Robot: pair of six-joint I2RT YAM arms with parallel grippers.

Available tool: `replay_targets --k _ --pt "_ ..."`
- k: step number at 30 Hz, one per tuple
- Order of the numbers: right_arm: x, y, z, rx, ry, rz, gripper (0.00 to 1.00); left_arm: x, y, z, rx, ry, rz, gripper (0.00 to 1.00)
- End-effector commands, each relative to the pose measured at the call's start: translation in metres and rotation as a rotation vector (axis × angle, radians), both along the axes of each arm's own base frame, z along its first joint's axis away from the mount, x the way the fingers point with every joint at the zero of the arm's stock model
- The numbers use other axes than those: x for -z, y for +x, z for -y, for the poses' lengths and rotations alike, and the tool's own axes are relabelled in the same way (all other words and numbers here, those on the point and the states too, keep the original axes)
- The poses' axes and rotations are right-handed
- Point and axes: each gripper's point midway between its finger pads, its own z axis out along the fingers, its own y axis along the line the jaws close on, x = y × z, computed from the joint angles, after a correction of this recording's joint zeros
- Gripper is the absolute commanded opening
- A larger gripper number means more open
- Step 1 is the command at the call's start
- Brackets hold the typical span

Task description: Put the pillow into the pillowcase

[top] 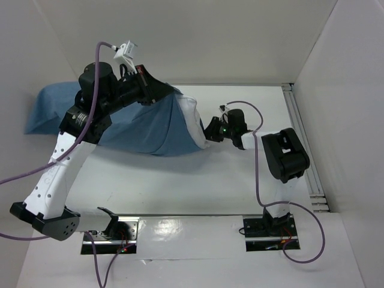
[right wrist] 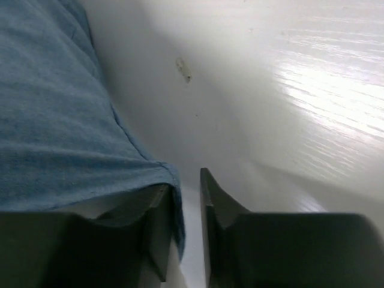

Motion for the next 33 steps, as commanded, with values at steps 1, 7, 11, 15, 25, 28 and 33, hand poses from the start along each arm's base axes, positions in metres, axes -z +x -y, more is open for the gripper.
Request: replay_targets --k 1,7,11,15,25,28,33 --pt "-0.009 0.015 -0.010 -0.001 0.031 0.050 0.27 -0.074 -0.028 -0.015 0.011 -0.117 0.222 0.00" --pt "-0.075 0.005 0.019 0.083 0.065 0.153 0.00 -0.084 -0.030 -0.033 -0.043 -0.115 0.250 0.00" --pt "-0.185 0.013 0.062 0.136 0.040 0.353 0.00 -0.101 -0.031 -0.054 -0.104 -0.121 0.289 0.00" --pt "-0.317 0.014 0.078 0.168 0.025 0.575 0.00 -0.123 -0.019 -0.072 -0.137 -0.131 0.298 0.00" --pt "-0.550 -0.012 0.137 0.224 0.058 0.947 0.00 -0.192 -0.015 -0.142 -0.249 -0.223 0.426 0.00" --pt "-0.596 -0.043 0.151 0.194 0.116 1.062 0.00 -0.208 -0.015 -0.149 -0.241 -0.262 0.464 0.00" --pt "-0.602 -0.041 0.197 0.306 0.106 1.083 0.00 -0.224 -0.013 -0.147 -0.203 -0.309 0.503 0.00"
